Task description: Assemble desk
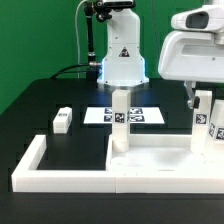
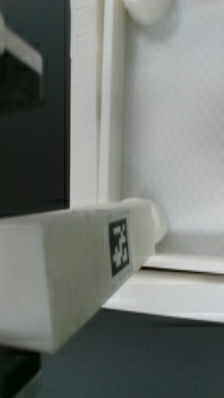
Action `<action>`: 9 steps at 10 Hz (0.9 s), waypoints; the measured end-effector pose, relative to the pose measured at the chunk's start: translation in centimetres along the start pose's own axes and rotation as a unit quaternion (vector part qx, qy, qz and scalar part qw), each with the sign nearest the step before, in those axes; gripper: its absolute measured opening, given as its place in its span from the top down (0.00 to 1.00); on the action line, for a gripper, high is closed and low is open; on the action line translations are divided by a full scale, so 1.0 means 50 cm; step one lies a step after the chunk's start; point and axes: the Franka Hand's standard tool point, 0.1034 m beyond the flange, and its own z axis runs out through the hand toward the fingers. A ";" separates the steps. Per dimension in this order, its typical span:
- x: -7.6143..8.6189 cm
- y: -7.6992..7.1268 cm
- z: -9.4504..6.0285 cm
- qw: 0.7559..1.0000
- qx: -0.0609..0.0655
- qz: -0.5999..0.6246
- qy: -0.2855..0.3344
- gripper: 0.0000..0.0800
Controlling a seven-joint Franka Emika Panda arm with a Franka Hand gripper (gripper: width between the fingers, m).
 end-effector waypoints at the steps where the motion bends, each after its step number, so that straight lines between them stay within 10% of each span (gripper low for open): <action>1: 0.000 0.000 0.000 0.999 0.000 0.042 0.000 0.46; 2: 0.000 0.000 0.000 0.997 0.000 0.081 0.000 0.64; 6: 0.000 0.001 0.002 0.976 0.000 0.217 0.000 0.64; 9: 0.005 0.008 0.003 0.905 0.006 0.426 -0.007 0.64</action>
Offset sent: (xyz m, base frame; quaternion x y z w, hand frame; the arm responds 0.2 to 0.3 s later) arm 0.0000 0.0000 0.0000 0.0000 0.0000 0.1938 0.9810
